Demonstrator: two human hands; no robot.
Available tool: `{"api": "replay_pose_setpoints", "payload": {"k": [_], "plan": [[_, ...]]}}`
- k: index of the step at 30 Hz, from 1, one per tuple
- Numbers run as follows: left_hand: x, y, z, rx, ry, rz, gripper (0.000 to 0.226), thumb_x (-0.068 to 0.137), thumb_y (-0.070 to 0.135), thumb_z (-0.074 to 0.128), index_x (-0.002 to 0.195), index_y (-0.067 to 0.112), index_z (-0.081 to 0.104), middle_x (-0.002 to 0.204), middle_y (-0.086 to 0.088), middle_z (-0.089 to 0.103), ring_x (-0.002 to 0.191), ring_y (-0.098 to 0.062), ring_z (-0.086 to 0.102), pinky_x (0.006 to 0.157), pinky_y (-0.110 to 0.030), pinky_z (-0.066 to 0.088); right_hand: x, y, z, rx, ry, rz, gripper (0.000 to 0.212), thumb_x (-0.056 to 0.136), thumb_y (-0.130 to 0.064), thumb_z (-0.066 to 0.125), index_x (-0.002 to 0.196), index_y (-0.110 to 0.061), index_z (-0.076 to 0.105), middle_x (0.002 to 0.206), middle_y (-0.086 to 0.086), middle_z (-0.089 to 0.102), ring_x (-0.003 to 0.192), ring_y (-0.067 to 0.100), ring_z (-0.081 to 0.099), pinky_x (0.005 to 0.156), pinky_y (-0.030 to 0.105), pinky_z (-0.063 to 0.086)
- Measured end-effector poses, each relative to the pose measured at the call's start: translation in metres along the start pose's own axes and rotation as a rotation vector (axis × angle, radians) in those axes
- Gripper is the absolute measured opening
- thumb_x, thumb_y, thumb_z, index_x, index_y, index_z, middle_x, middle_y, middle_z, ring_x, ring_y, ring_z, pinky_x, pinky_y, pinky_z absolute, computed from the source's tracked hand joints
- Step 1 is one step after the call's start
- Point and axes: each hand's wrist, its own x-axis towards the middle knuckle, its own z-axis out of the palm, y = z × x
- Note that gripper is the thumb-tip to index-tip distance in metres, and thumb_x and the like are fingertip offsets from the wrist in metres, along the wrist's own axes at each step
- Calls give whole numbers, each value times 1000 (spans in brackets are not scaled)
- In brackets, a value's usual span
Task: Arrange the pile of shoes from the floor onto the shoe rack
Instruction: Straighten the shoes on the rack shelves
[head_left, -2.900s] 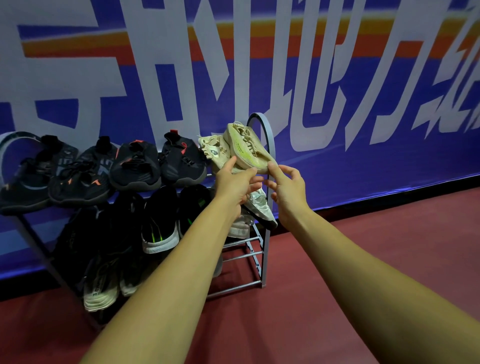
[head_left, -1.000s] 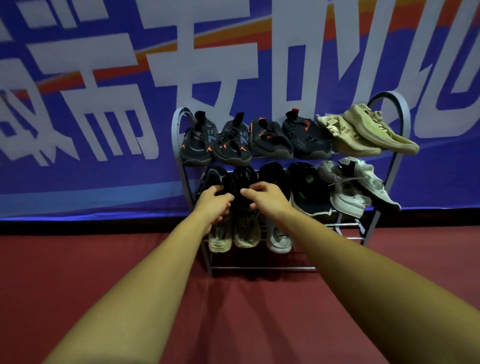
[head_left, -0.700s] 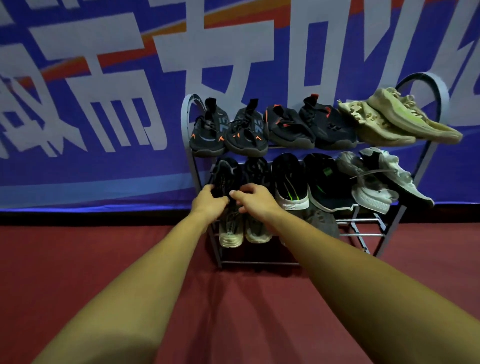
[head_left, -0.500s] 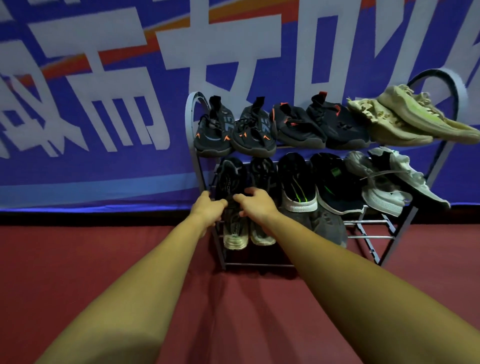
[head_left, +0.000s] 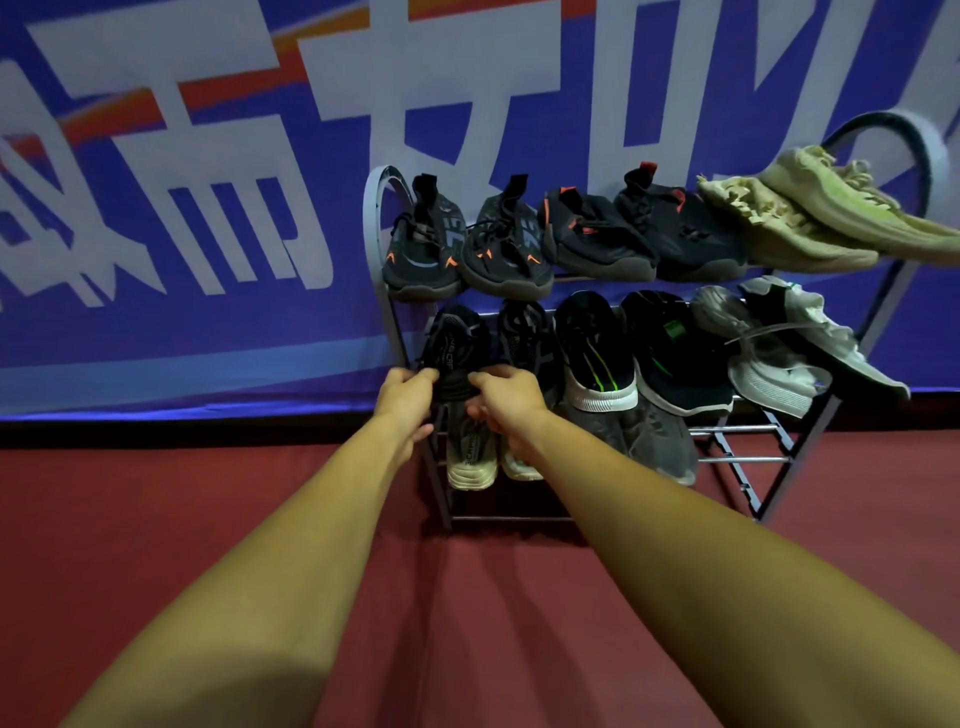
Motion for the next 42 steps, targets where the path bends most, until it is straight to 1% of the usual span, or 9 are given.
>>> {"api": "replay_pose_setpoints", "payload": {"k": [6, 12, 14, 23, 26, 29, 32, 39, 42], "plan": [[-14, 14, 3, -223, 20, -97, 27, 93, 32, 64, 110, 17, 49, 82, -8, 62, 61, -15, 60, 46, -22, 40, -17, -11, -14, 97, -92, -7, 15, 98, -7, 55, 109, -15, 62, 75, 11, 65, 53, 11, 53, 38, 15, 35], [-36, 22, 3, -355, -170, -311, 33, 77, 29, 65, 104, 12, 60, 93, -9, 62, 72, -18, 58, 55, -25, 47, -37, -23, -43, 19, -184, 45, 18, 98, -13, 57, 110, -23, 64, 89, 2, 63, 69, 16, 59, 52, 21, 36], [-43, 24, 4, -385, -195, -316, 30, 74, 28, 65, 98, 10, 60, 97, -10, 60, 74, -20, 56, 57, -25, 48, -45, -25, -52, -13, -201, 44, 19, 97, -14, 57, 111, -24, 65, 97, 1, 65, 78, 19, 62, 58, 23, 37], [-74, 33, 13, -413, -236, -241, 16, 68, 26, 51, 76, 12, 53, 75, -4, 55, 63, -20, 49, 53, -24, 38, -59, -31, -75, 53, -154, -5, 14, 98, -25, 61, 111, -18, 61, 115, 4, 69, 74, 17, 65, 54, 24, 35], [-83, 33, 18, -385, -274, -245, 13, 65, 27, 48, 71, 16, 51, 66, 1, 52, 57, -19, 48, 53, -23, 35, -59, -28, -85, 117, -144, 19, 28, 95, -37, 67, 113, -16, 66, 100, 0, 71, 77, 16, 66, 53, 22, 39], [-89, 29, 22, -373, -330, -264, 12, 63, 29, 47, 67, 18, 47, 60, 1, 49, 51, -18, 44, 51, -22, 34, -60, -27, -96, 147, -126, -3, 38, 89, -41, 72, 113, -12, 70, 79, 2, 70, 54, 8, 61, 40, 17, 35], [-94, 28, 24, -343, -405, -267, 10, 61, 29, 48, 63, 20, 43, 66, 2, 44, 54, -18, 40, 55, -24, 33, -54, -25, -104, 250, -63, 16, 54, 87, -42, 74, 122, -4, 58, 49, -4, 42, 36, 6, 45, 42, 21, 28], [-96, 34, 28, -214, -596, -242, 12, 68, 30, 60, 69, 19, 54, 71, -1, 53, 66, -21, 51, 66, -30, 42, -53, -29, -125, 249, -29, 44, 46, 88, -35, 75, 121, -6, 63, 91, 13, 49, 57, 15, 44, 37, 16, 36], [-96, 34, 33, -167, -574, -210, 11, 73, 20, 53, 62, 19, 55, 68, 1, 47, 62, -18, 48, 61, -28, 40, -53, -27, -135, 176, -50, 59, 36, 86, -39, 76, 100, -10, 60, 66, 8, 52, 48, 11, 49, 42, 18, 32]]}}
